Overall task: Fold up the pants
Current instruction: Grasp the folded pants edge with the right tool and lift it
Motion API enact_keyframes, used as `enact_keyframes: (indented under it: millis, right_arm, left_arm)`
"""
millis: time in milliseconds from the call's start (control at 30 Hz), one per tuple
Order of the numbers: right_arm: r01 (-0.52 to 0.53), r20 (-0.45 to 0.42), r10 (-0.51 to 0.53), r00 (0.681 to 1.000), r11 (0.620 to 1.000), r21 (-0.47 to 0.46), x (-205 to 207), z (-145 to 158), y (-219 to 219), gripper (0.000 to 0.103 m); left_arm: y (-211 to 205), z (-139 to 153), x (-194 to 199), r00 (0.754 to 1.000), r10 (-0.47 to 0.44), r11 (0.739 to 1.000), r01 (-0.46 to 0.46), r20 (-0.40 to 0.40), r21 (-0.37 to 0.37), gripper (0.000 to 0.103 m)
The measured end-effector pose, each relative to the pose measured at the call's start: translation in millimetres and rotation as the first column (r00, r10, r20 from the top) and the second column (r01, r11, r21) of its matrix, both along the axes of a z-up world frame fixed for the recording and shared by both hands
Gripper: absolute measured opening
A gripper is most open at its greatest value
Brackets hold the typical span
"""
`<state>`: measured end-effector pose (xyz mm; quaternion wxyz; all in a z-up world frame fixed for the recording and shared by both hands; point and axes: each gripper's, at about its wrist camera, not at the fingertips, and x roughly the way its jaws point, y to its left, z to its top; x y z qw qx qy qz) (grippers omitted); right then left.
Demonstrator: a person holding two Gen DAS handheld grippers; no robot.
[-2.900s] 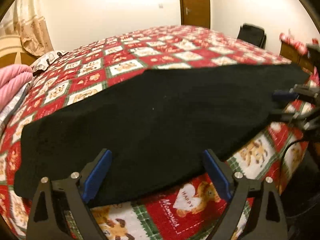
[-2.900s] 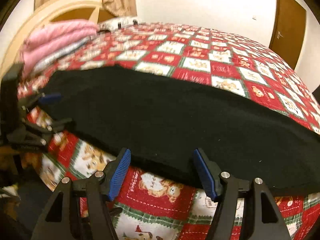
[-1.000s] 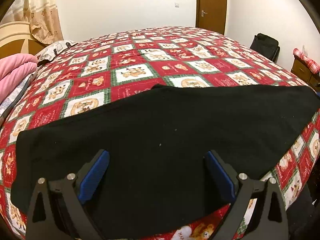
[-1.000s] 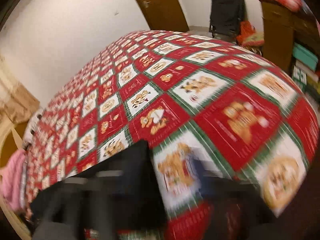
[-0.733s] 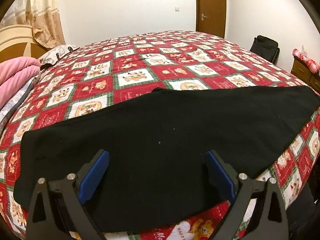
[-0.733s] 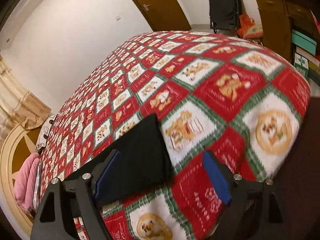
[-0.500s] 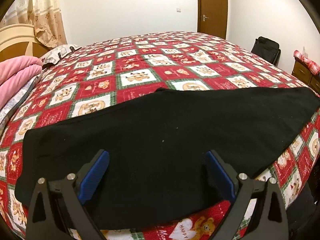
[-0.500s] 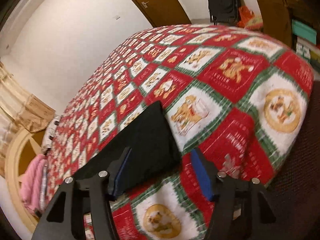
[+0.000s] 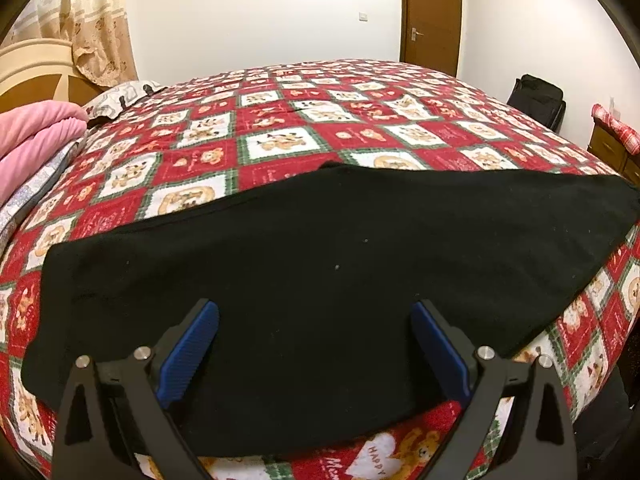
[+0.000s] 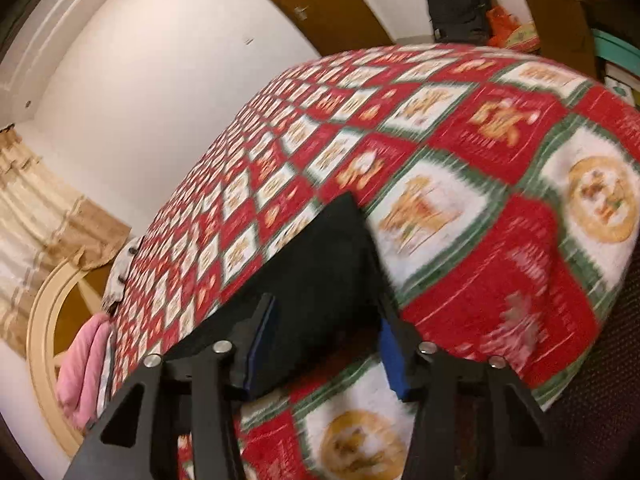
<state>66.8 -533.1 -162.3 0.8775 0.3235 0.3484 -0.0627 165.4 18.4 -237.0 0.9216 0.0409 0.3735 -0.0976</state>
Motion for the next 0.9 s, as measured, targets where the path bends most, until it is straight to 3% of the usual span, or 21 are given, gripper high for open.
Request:
enact_keyframes:
  millis: [67, 167, 367, 467, 500, 600, 733, 900]
  right_arm:
    - [0.024, -0.009, -0.024, 1.000, 0.999, -0.028, 3.2, -4.8, 0.4, 0.040]
    - [0.088, 0.048, -0.090, 0.995, 0.995, 0.041, 2.8, -12.1, -16.7, 0.031]
    - [0.111, 0.074, -0.116, 0.990, 0.991, 0.071, 2.7, -10.6, -20.3, 0.029]
    - [0.099, 0.086, -0.111, 0.990, 0.987, 0.130, -0.7, -11.6, -22.6, 0.029]
    - [0.102, 0.084, -0.114, 0.990, 0.986, 0.133, -1.4, -11.9, -23.5, 0.023]
    - [0.110, 0.086, -0.119, 0.989, 0.989, 0.098, -1.3, -11.5, -23.2, 0.014]
    - [0.096, 0.094, -0.096, 0.991, 0.995, 0.008, 4.9, -3.0, -11.4, 0.012]
    - [0.018, 0.154, 0.005, 0.988, 0.988, -0.152, 11.5, 29.1, 30.8, 0.012]
  left_arm:
    - [-1.0, -0.4, 0.1, 1.000, 0.001, 1.000, -0.001, 0.003, 0.005, 0.100]
    - [-0.8, 0.4, -0.4, 1.000, -0.004, 1.000, 0.004, -0.001, 0.005, 0.100]
    - [1.0, 0.6, -0.7, 1.000, -0.001, 1.000, 0.001, 0.000, 0.000, 0.100]
    - [0.6, 0.1, -0.7, 1.000, 0.000, 1.000, 0.000, 0.001, -0.001, 0.100]
    - [0.5, 0.1, -0.8, 1.000, 0.000, 1.000, 0.000, 0.001, 0.001, 0.100]
    - [0.8, 0.6, -0.8, 1.000, -0.001, 1.000, 0.001, 0.001, 0.003, 0.100]
    - [1.7, 1.0, -0.4, 1.000, 0.003, 1.000, -0.003, -0.005, -0.008, 0.100]
    - [7.8, 4.8, 0.6, 1.000, 0.021, 1.000, -0.021, -0.004, -0.022, 0.100]
